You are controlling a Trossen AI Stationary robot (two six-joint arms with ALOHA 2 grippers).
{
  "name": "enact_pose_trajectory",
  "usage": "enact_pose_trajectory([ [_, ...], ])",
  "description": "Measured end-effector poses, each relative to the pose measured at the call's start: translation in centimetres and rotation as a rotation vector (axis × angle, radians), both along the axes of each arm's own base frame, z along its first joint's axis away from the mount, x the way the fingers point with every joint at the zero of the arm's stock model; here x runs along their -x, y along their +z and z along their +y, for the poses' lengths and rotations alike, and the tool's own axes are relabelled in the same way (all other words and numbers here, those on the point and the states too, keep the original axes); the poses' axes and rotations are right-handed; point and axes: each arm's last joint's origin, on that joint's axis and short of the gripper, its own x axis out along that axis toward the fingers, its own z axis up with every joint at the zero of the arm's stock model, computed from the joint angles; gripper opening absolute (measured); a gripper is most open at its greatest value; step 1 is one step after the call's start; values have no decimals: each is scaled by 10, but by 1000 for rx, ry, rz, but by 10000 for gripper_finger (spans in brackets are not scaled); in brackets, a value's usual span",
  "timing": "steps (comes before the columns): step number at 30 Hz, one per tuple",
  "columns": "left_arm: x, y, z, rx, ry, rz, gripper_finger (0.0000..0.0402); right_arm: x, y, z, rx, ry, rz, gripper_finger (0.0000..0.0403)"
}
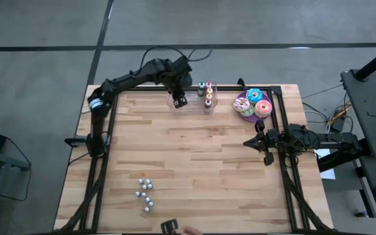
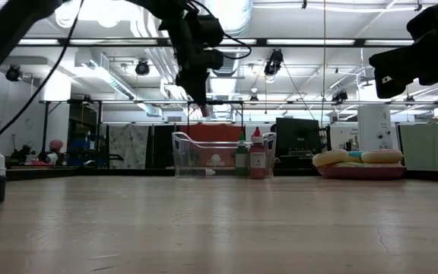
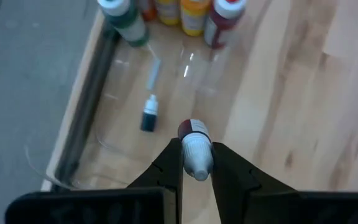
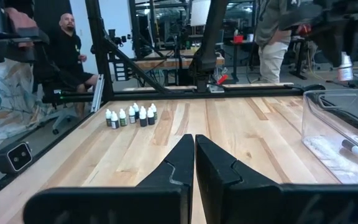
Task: Pick & Place food coloring
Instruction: Put the small orange food coloring bottle into the transparent bin
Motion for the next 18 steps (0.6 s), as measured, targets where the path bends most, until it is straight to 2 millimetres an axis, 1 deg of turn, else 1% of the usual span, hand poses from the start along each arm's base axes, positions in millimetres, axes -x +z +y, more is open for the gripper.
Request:
enact_pose_trajectory([
  [4,-9,-8,15,10,14,3,36,0,0,0,0,0,0,8],
  [7,-16,-19,23,21,20,22,36,0,0,0,0,0,0,9],
  [13,-24,-40,29,44,15,66,36,0,0,0,0,-1,0,8],
  [18,-28,-47,32,40,6,69,36,0,0,0,0,0,0,9],
])
